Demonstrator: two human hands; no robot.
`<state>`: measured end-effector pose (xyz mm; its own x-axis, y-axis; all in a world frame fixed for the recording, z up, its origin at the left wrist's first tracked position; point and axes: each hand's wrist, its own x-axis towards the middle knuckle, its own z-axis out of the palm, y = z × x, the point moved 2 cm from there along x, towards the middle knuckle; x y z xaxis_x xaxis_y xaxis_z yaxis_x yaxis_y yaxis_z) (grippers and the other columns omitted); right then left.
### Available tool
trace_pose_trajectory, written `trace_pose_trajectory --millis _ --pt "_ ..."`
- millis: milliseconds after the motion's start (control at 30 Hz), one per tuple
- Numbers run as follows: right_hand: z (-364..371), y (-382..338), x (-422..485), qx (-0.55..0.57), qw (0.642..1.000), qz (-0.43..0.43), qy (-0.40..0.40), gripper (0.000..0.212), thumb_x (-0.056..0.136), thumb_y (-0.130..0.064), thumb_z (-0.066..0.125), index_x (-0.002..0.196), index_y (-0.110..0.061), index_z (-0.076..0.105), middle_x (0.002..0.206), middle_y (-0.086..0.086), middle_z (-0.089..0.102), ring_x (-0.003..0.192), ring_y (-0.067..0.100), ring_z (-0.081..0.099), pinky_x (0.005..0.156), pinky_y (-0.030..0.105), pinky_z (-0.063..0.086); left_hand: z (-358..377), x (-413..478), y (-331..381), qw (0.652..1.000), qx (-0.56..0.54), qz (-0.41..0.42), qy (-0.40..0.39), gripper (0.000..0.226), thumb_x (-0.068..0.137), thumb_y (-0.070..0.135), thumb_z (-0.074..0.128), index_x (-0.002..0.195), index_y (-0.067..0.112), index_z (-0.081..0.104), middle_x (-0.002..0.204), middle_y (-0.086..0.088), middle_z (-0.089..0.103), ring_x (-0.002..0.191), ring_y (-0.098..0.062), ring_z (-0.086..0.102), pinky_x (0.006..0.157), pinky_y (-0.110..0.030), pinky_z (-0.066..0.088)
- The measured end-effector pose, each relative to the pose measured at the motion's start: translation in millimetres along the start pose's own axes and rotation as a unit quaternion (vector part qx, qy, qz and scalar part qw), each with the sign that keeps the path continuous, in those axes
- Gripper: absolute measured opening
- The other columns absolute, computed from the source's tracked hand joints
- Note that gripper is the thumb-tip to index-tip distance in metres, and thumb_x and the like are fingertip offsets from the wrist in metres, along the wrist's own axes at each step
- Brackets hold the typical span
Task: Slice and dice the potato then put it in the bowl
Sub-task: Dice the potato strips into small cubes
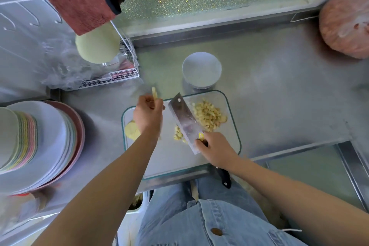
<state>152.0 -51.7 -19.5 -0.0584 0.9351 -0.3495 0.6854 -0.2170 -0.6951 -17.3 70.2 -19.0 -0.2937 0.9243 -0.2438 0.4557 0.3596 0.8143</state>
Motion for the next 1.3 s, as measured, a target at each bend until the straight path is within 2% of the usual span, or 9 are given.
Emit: trace_pose_trajectory --millis 167,300,433,567,733,1033,1133,1200,1300 --pt "34 0 -7 -0.105 0.993 -0.029 -0.041 0.041 0.095 -0.025 0.045 0.061 -0.022 0.022 0.053 -0.002 0.031 0.053 0.022 0.034 0.056 0.034 0.022 -13 -14 -18 0.999 0.026 -0.022 -0.007 0.009 0.083 0.024 0.057 0.088 0.017 0.057 0.077 0.0 0.07 0.072 -0.02 0.063 0.054 -0.025 0.04" --pt "27 6 -7 -0.102 0.995 0.002 -0.012 0.043 0.096 -0.025 0.046 0.06 -0.025 0.023 0.053 -0.005 0.03 0.049 0.017 0.034 0.056 0.033 0.024 -10 -26 -30 0.997 0.056 -0.002 -0.06 0.013 0.082 0.027 0.059 0.089 0.016 0.057 0.077 -0.001 0.069 0.071 -0.023 0.062 0.059 -0.032 0.048" --pt "-1 21 2 -0.129 0.989 0.064 0.044 0.04 0.095 -0.024 0.048 0.06 -0.022 0.029 0.055 -0.003 0.035 0.059 0.025 0.041 0.057 0.033 0.025 -7 -32 -30 0.983 0.139 0.04 -0.117 0.014 0.084 0.028 0.062 0.091 0.017 0.057 0.079 0.002 0.064 0.072 -0.019 0.057 0.059 -0.026 0.036" --pt "-15 22 4 -0.132 0.987 0.081 0.044 0.041 0.095 -0.026 0.047 0.059 -0.021 0.027 0.054 -0.003 0.036 0.058 0.024 0.039 0.058 0.033 0.027 -3 -36 -32 0.949 0.236 0.119 -0.17 0.022 0.079 0.033 0.065 0.093 0.016 0.062 0.088 0.001 0.063 0.076 -0.019 0.058 0.062 -0.027 0.042" --pt "7 4 0 -0.121 0.992 0.037 0.002 0.041 0.096 -0.027 0.046 0.061 -0.025 0.026 0.056 -0.005 0.034 0.056 0.019 0.037 0.058 0.031 0.025 -2 -36 -26 0.914 0.336 0.165 -0.157 0.028 0.084 0.037 0.059 0.1 0.014 0.061 0.096 -0.002 0.062 0.084 -0.022 0.058 0.067 -0.031 0.049" --pt "-22 19 2 -0.125 0.984 0.122 0.045 0.038 0.095 -0.03 0.045 0.061 -0.021 0.031 0.058 -0.001 0.042 0.06 0.024 0.044 0.056 0.033 0.032 12 -33 -26 0.828 0.472 0.229 -0.197 0.025 0.09 0.031 0.055 0.108 0.015 0.057 0.109 -0.003 0.057 0.103 -0.021 0.051 0.074 -0.03 0.045" --pt "-24 10 -1 -0.131 0.985 0.098 0.047 0.036 0.093 -0.034 0.046 0.063 -0.024 0.03 0.057 -0.003 0.043 0.056 0.021 0.044 0.054 0.033 0.031 12 -33 -28 0.841 0.448 0.228 -0.2 0.029 0.09 0.036 0.058 0.111 0.016 0.053 0.109 -0.002 0.055 0.102 -0.02 0.051 0.077 -0.031 0.048" --pt "-24 1 -2 -0.142 0.984 0.087 0.064 0.032 0.091 -0.03 0.047 0.066 -0.021 0.031 0.056 -0.004 0.041 0.051 0.016 0.038 0.049 0.032 0.024 8 -35 -25 0.894 0.354 0.209 -0.178 0.029 0.093 0.043 0.055 0.107 0.018 0.055 0.098 0.001 0.059 0.092 -0.019 0.057 0.072 -0.033 0.051" --pt "-25 -18 -3 -0.191 0.976 0.037 0.097 0.013 0.088 -0.023 0.049 0.081 -0.016 0.041 0.055 -0.005 0.042 0.049 0.021 0.035 0.047 0.031 0.021 9 -40 -13 0.97 0.117 0.066 -0.204 0.036 0.098 0.048 0.041 0.098 0.017 0.06 0.08 0.0 0.068 0.073 -0.021 0.063 0.065 -0.033 0.05"
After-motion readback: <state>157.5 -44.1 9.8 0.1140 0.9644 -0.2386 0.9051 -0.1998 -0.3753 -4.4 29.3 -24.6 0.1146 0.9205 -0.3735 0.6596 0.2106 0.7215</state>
